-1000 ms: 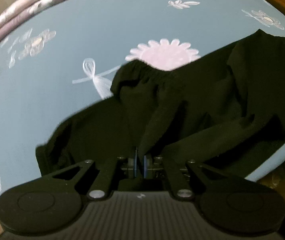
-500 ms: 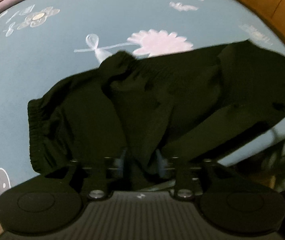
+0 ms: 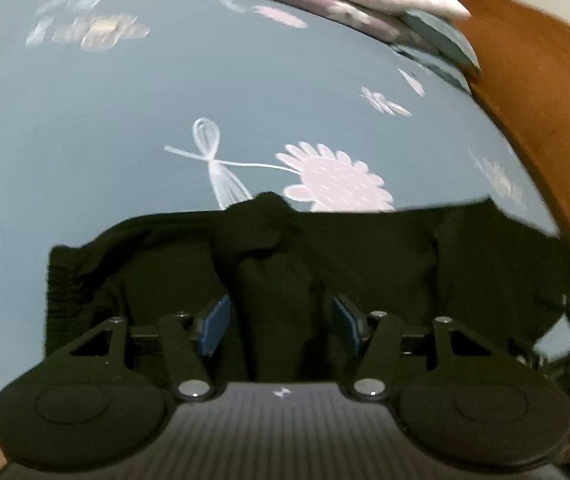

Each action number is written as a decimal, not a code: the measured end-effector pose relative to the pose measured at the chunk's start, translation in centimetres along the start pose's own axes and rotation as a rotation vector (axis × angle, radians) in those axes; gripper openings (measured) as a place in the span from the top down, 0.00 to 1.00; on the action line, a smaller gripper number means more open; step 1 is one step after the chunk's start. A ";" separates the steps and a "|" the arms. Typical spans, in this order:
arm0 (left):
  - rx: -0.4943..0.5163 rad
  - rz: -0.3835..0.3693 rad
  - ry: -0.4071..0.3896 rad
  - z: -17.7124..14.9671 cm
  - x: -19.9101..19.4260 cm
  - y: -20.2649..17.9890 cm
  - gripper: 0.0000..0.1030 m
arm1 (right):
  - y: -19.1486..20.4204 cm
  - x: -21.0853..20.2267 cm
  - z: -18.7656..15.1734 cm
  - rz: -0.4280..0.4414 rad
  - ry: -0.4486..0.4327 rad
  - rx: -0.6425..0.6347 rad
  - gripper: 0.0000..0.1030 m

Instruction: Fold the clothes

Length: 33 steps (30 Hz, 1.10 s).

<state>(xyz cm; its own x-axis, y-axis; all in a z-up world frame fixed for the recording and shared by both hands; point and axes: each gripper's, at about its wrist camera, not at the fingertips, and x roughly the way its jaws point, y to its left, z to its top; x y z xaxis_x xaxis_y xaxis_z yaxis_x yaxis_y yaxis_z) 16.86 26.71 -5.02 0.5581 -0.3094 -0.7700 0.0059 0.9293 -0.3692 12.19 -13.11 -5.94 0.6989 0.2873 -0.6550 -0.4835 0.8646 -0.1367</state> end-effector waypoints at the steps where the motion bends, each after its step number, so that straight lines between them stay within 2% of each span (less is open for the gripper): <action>1: -0.029 -0.015 -0.004 0.2 0.6 0.6 0.46 | 0.0 0.0 0.0 0.000 0.000 -0.006 0.00; 7: -0.101 -0.008 0.006 1.1 4.0 2.3 0.46 | 0.5 0.4 0.2 -0.013 0.009 -0.015 0.00; 14: -0.051 -0.054 0.001 1.2 4.8 1.0 0.50 | 1.0 1.1 0.3 -0.016 0.028 -0.029 0.00; 16: -0.031 -0.052 0.000 1.1 4.8 0.8 0.55 | 0.9 1.1 0.3 -0.012 0.029 -0.025 0.00; 18: -0.005 -0.041 -0.009 0.9 4.6 0.5 0.75 | 0.9 1.1 0.4 -0.015 0.026 -0.023 0.00; 21: 0.026 -0.021 -0.033 0.6 3.9 0.1 0.86 | 0.7 1.1 0.4 -0.021 0.024 -0.015 0.00; 27: 0.087 0.005 -0.117 0.5 1.2 -0.8 0.89 | 0.4 1.1 0.5 -0.030 0.022 -0.006 0.00; 33: 0.106 0.027 -0.211 0.9 -2.4 -0.9 0.89 | 0.6 1.1 0.6 -0.034 0.020 -0.009 0.00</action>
<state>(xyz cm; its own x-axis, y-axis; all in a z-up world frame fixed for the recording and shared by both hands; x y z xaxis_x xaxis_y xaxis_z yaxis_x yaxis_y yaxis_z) 16.28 26.83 -2.38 0.7200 -0.2457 -0.6491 0.0699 0.9561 -0.2844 13.04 -12.04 -6.29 0.7042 0.2493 -0.6648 -0.4645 0.8699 -0.1659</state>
